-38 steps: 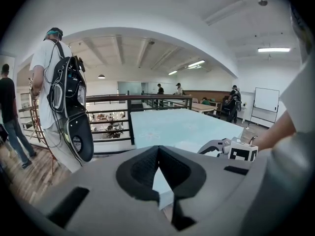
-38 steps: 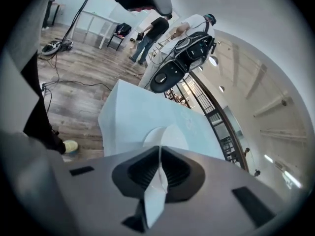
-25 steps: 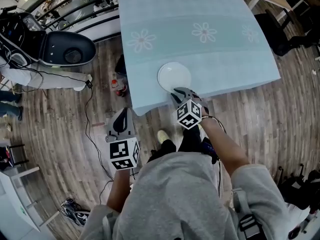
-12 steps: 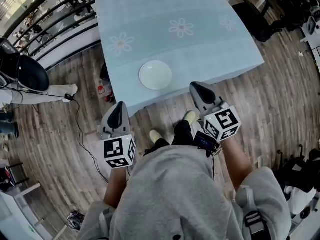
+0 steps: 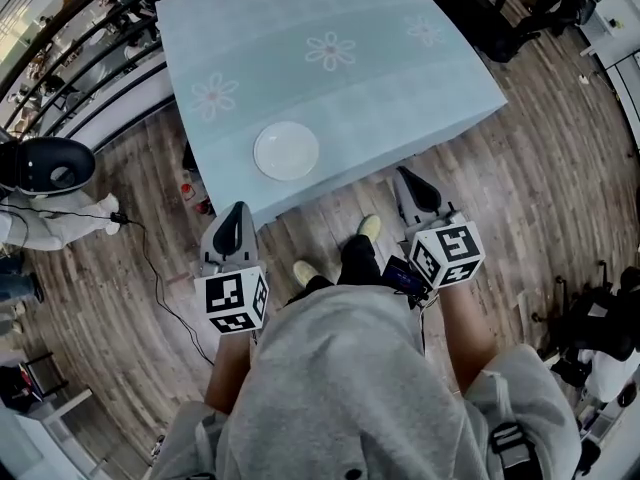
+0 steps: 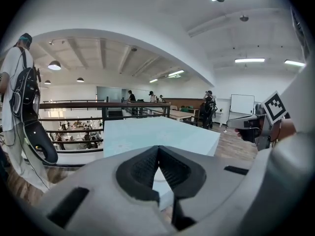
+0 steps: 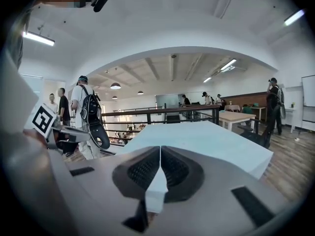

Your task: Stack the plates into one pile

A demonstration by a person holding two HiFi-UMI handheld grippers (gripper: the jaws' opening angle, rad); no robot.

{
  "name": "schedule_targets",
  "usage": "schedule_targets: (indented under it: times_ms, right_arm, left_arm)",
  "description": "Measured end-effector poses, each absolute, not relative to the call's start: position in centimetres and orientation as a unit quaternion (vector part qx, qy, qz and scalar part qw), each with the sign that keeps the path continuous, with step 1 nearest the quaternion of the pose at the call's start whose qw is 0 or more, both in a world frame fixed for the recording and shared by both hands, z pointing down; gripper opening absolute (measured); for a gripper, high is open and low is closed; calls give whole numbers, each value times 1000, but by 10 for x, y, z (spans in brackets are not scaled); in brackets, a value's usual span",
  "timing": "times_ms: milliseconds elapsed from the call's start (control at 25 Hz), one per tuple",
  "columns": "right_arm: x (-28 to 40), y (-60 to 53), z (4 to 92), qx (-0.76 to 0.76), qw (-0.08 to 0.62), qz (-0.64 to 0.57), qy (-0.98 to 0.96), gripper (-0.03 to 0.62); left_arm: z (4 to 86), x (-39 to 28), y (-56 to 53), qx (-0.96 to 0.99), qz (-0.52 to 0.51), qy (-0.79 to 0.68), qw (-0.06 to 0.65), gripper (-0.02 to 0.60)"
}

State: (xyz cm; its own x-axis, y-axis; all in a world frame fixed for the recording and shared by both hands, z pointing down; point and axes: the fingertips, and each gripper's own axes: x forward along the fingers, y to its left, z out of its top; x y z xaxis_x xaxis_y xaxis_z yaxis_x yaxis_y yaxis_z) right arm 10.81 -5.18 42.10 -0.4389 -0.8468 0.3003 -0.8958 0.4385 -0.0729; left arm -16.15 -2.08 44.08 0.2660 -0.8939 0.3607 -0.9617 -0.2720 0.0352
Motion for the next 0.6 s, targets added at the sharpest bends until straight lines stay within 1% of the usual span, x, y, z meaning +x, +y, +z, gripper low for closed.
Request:
schedule_targets:
  times_ms: [600]
  right_arm:
    - [103, -54, 426, 525, 108, 117, -836, 31]
  left_arm:
    - [441, -163, -14, 785, 140, -591, 122, 17]
